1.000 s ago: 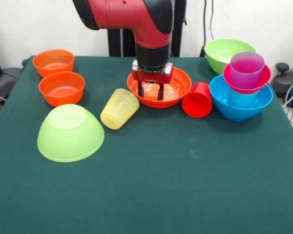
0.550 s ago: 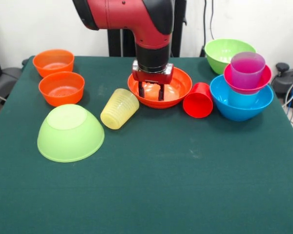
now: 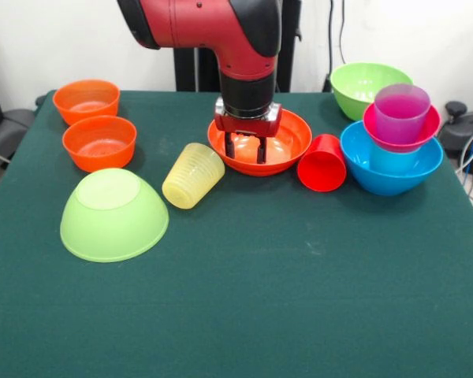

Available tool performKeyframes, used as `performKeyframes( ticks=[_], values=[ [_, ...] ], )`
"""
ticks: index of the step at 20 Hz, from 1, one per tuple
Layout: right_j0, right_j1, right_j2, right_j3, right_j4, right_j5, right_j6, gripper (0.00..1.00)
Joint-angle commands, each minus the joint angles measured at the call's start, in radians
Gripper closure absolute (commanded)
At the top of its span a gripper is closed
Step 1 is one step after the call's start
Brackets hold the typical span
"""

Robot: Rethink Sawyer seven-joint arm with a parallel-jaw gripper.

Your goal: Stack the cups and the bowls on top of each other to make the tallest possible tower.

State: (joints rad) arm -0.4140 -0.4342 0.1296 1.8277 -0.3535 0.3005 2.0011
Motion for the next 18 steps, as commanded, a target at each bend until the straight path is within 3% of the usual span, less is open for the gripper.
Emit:
performKeyframes(
  ticks=[1,18],
  values=[
    [0.098,0.248,0.179,-0.039,0.089,-0.165,0.168,0.0],
    [0.214,0.233,0.125,-0.066,0.247,-0.144,0.221,0.0]
  ],
)
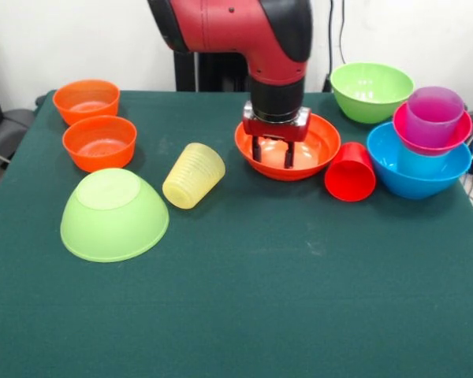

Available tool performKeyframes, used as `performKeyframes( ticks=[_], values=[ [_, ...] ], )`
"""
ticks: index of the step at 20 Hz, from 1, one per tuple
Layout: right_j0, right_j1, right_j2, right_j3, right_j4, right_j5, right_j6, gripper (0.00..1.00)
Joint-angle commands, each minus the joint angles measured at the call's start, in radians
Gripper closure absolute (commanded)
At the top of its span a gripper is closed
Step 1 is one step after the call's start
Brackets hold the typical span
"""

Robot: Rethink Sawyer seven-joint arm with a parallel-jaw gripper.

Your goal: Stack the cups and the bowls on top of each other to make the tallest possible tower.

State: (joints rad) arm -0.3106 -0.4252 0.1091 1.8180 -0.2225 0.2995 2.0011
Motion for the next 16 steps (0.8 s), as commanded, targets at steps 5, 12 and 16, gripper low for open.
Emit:
performKeyframes(
  ticks=[5,12,16],
  values=[
    [0.133,0.225,0.133,-0.061,0.161,-0.135,0.211,0.0],
    [0.143,0.223,0.128,-0.053,0.201,-0.132,0.189,0.0],
    [0.145,0.222,0.126,-0.052,0.213,-0.133,0.179,0.0]
  ],
)
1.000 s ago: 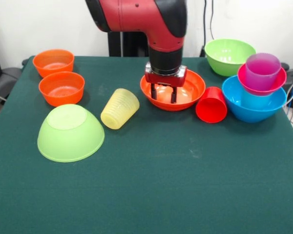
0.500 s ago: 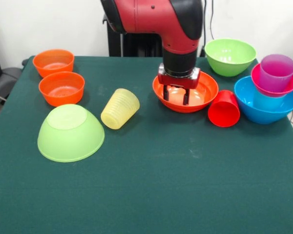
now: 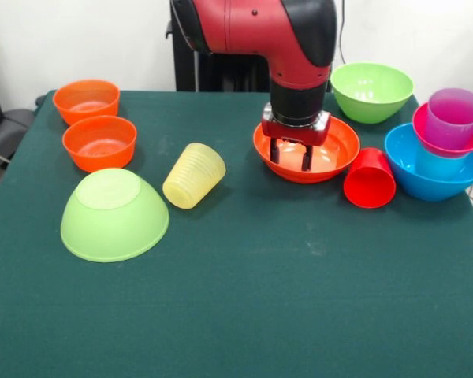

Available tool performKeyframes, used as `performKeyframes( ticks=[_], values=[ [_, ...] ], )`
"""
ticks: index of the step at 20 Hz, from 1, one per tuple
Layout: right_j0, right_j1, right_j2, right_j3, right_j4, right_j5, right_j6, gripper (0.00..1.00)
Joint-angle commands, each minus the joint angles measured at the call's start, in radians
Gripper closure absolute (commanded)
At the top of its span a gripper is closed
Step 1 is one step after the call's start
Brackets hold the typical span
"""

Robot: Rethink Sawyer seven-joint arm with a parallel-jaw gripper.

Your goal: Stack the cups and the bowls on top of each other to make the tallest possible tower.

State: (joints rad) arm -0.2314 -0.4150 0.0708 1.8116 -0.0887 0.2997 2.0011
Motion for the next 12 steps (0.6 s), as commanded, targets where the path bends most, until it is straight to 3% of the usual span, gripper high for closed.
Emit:
performKeyframes(
  ticks=[1,7,9,12],
  values=[
    [0.063,0.212,0.168,-0.044,0.082,-0.133,0.176,0.0],
    [0.094,0.213,0.134,-0.057,0.086,-0.111,0.173,0.0],
    [0.134,0.204,0.077,-0.076,0.062,-0.071,0.156,0.0],
    [0.144,0.192,0.035,-0.073,0.029,-0.054,0.126,0.0]
  ],
)
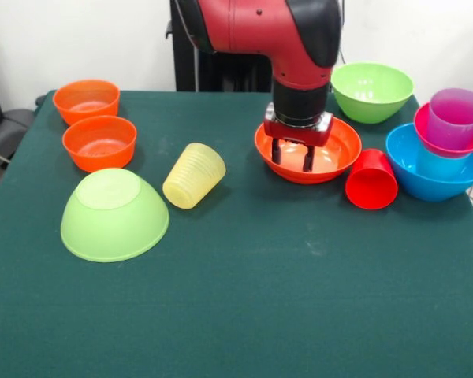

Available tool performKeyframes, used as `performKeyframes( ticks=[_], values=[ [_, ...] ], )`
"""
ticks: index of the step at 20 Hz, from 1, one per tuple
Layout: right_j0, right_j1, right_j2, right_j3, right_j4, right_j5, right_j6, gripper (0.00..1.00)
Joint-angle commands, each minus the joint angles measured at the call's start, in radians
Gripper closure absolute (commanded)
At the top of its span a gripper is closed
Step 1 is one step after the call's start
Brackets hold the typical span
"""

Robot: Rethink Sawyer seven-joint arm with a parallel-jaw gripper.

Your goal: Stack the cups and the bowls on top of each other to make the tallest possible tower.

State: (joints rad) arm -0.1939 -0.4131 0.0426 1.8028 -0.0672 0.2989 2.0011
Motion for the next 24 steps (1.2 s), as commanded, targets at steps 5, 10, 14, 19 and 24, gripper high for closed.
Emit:
performKeyframes(
  ticks=[5,10,14,19,24],
  values=[
    [0.069,0.17,0.012,-0.044,-0.099,-0.047,0.009,0.0],
    [-0.01,0.166,-0.006,-0.023,-0.199,-0.066,-0.068,0.0],
    [-0.094,0.157,0.008,-0.017,-0.288,-0.064,-0.131,0.0],
    [-0.151,0.151,0.021,-0.032,-0.381,-0.041,-0.155,0.0],
    [-0.204,0.153,0.041,-0.049,-0.471,-0.033,-0.164,0.0]
  ],
)
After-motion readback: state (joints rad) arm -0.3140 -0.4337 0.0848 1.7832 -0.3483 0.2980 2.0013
